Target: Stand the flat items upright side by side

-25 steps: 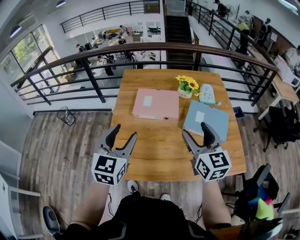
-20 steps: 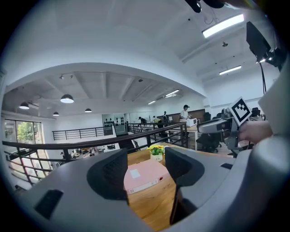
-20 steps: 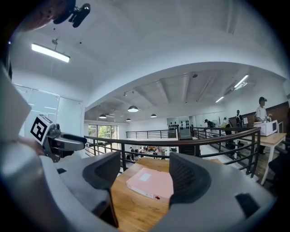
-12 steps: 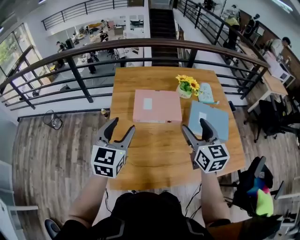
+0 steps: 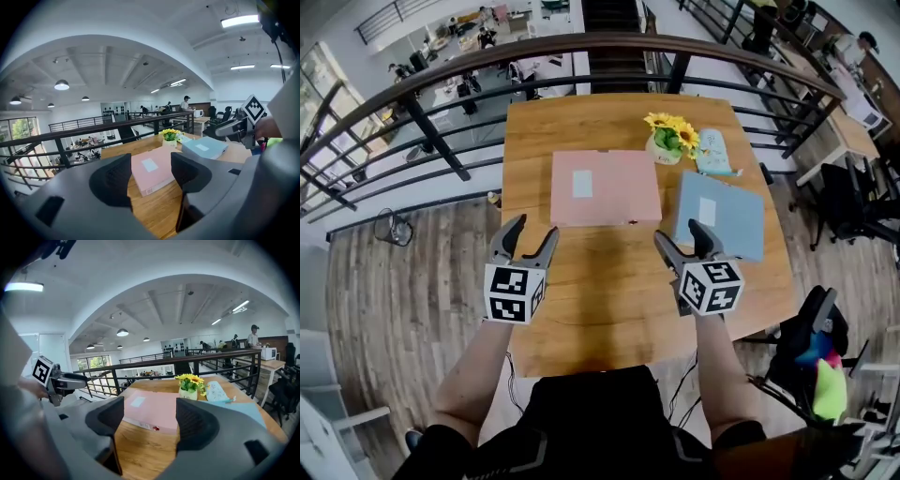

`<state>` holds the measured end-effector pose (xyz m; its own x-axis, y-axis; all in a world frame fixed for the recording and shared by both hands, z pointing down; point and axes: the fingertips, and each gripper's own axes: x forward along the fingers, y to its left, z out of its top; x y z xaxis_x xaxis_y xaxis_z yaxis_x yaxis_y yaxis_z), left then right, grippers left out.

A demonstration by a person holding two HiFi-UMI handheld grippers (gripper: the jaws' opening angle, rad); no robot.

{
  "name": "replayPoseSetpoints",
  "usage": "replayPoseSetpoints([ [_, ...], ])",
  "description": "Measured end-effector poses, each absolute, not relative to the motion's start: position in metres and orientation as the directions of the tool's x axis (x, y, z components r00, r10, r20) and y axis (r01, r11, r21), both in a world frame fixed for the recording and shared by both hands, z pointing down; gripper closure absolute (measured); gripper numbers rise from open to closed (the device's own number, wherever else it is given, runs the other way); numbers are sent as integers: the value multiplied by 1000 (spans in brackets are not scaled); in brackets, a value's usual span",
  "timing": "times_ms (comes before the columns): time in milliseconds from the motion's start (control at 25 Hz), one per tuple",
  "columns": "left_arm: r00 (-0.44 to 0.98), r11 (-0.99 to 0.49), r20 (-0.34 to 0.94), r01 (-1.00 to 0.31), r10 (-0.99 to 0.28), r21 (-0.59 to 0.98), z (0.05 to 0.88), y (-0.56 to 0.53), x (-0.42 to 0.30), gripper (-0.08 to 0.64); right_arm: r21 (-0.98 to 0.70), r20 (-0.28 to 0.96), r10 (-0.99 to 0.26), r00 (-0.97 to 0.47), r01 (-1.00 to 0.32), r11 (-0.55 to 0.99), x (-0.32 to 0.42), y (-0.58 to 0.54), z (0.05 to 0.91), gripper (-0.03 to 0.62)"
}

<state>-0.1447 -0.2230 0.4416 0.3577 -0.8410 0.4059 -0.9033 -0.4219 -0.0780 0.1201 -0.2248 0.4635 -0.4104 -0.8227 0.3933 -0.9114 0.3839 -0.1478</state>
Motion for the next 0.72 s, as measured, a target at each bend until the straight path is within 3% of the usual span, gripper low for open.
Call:
replayPoseSetpoints([
  [520,297,-425,600,-901,-742,-80,556,-282,-130,267,-186,572,-684,-454,-883,431,131,-285,591,241],
  [720,263,-412,661,-908,-703,-78,597,-300,-139,254,-115,646,-632,-428,-873,474,131,-301,624,238],
])
